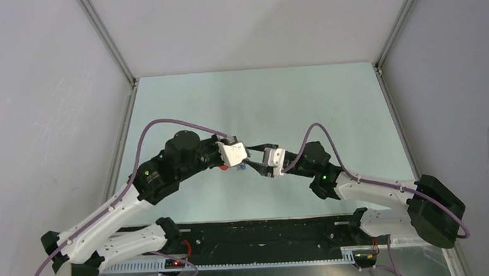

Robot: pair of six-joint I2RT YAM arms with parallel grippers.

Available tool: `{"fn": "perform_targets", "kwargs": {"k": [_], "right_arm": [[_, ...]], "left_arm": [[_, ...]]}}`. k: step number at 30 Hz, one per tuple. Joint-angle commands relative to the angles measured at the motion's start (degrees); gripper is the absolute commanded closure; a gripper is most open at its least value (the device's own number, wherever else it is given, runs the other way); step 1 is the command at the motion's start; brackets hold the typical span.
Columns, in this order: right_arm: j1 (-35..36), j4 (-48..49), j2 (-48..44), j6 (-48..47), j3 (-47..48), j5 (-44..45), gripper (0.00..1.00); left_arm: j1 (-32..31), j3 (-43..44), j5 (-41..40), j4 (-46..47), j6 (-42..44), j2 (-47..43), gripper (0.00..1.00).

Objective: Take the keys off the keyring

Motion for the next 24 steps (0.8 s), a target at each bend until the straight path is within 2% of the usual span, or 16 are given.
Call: {"fn": "perform_targets", "kwargs": {"k": [1,9,24], "right_arm": [[-1.5,5.6,-1.1,10.0,1.0,-2.2,0.58],[-1.6,6.3,1.3,18.2,5.3,-3.0,0.62],[-1.7,11.9,6.9,21.8,8.0,-0.6,0.68]], "left_arm": [[0.1,2.5,0.0,3.7,-0.7,-0.6,1.00],[0.1,2.9,0.3,3.7,-0.9,0.1,1.00],[0.1,2.6,0.9,3.8,-0.8,-0.5,1.00]]}}
